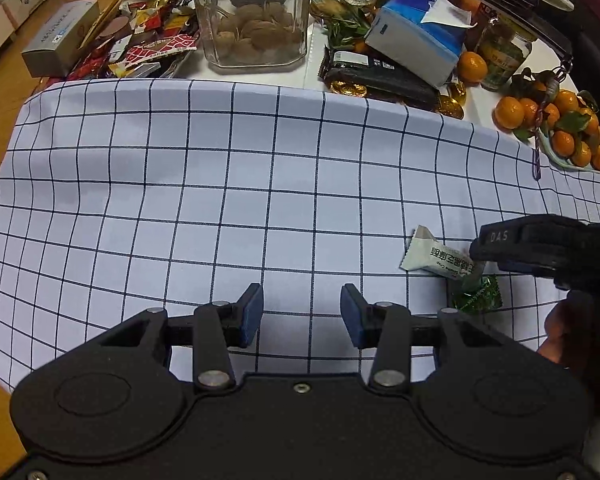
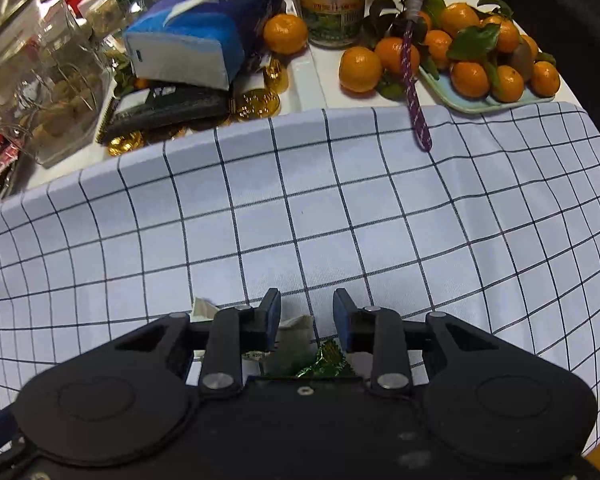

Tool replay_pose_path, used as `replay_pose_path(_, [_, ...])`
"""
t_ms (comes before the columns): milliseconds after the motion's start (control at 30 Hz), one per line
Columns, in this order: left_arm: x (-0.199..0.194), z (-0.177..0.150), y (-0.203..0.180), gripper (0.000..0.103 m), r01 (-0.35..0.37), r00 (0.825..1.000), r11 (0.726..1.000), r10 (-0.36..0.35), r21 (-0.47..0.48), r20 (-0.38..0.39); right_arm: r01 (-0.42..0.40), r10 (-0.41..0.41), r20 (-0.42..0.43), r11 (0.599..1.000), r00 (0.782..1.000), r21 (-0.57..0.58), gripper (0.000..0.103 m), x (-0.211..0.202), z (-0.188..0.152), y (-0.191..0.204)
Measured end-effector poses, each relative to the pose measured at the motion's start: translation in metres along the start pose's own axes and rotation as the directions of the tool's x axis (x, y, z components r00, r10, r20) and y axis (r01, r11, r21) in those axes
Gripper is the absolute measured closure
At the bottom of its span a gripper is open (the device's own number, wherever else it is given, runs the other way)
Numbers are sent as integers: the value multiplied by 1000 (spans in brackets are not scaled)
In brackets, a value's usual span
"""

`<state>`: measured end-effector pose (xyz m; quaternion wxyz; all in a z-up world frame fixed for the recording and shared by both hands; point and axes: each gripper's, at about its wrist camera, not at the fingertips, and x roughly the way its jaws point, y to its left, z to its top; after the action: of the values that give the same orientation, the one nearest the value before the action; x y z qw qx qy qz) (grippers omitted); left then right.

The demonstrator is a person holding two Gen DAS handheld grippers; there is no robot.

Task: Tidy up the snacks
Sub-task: 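Move both open tools back to the last packets on the cloth, then grasp the white sesame crisp packet with the left tool while the right tool grasps the green foil candy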

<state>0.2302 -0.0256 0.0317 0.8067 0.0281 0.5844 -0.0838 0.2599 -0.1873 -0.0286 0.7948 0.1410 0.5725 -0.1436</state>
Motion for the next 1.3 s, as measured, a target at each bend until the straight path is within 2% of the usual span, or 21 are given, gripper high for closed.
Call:
replay_pose_path(100, [2, 2, 2, 51, 5, 1000, 1000, -5, -11, -9, -18, 18, -24, 1000, 1000, 5, 72, 2, -6, 2])
replay_pose_path(200, [4, 2, 6, 51, 6, 1000, 999, -7, -40, -18, -103, 99, -78, 994, 992, -39, 73, -1, -16, 15])
replay_pose_path(267, [5, 3, 10, 51, 9, 1000, 998, -10, -58, -26, -181, 172, -140, 982, 975, -55, 73, 0, -25, 27])
replay_pose_path(300, [6, 2, 11, 58, 9, 999, 998, -11, -67, -32, -214, 201, -169, 975, 965, -60, 73, 1, -29, 32])
replay_pose_path(400, [9, 3, 19, 57, -10, 999, 995, 7, -96, -38, -266, 244, -235, 961, 941, -68, 76, 4, -42, 46])
replay_pose_path(467, [11, 4, 24, 57, 7, 999, 993, -13, -119, -52, -277, 252, -247, 958, 936, -75, 76, 3, -45, 50])
replay_pose_path(600, [13, 4, 28, 57, 25, 997, 989, -34, -143, -64, -288, 276, -196, 957, 941, -34, 76, -16, -40, 36])
replay_pose_path(733, [13, 1, 18, 57, 38, 998, 994, -44, -102, -54, -221, 220, -113, 975, 969, -2, 76, -35, -22, 14])
replay_pose_path(833, [12, -2, 5, 56, 80, 995, 996, -82, -41, -48, -156, 159, -97, 987, 982, 44, 76, -36, -11, -3])
replay_pose_path(1067, [11, -11, -28, 56, 37, 999, 993, -37, 110, -5, -122, 157, -212, 978, 965, 169, 75, -15, -2, -33])
replay_pose_path(1300, [16, -17, -37, 56, 25, 1000, 989, -23, 148, -11, -55, 94, -263, 987, 960, 151, 75, 5, -9, -26])
